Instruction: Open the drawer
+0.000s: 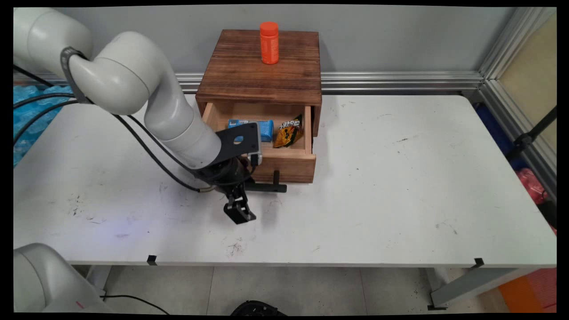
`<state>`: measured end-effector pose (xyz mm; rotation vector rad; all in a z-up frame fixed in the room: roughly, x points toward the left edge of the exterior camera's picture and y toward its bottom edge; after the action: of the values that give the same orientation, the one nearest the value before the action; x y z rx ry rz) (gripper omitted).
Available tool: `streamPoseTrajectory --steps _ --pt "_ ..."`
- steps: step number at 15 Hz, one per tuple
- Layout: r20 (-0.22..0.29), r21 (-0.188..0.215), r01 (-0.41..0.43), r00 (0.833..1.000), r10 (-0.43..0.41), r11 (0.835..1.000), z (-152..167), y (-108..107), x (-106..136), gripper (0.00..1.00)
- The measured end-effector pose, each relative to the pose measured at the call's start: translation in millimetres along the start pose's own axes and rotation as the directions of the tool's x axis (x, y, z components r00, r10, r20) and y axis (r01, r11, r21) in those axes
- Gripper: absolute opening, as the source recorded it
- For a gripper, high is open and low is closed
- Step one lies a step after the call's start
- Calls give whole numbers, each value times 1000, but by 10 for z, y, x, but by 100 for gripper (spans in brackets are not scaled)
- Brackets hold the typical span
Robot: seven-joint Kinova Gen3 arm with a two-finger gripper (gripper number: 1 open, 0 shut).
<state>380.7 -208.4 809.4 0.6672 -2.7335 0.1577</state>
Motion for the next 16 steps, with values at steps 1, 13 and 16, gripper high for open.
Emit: streamPoseTrajectory --steps 1,13,16 --pt "1 -6 3 1000 -3 1000 -6 40 -1 100" --pt "18 -68 24 1000 -22 997 -52 434 -54 100" --pt "22 -80 27 999 -26 996 -57 518 -65 100"
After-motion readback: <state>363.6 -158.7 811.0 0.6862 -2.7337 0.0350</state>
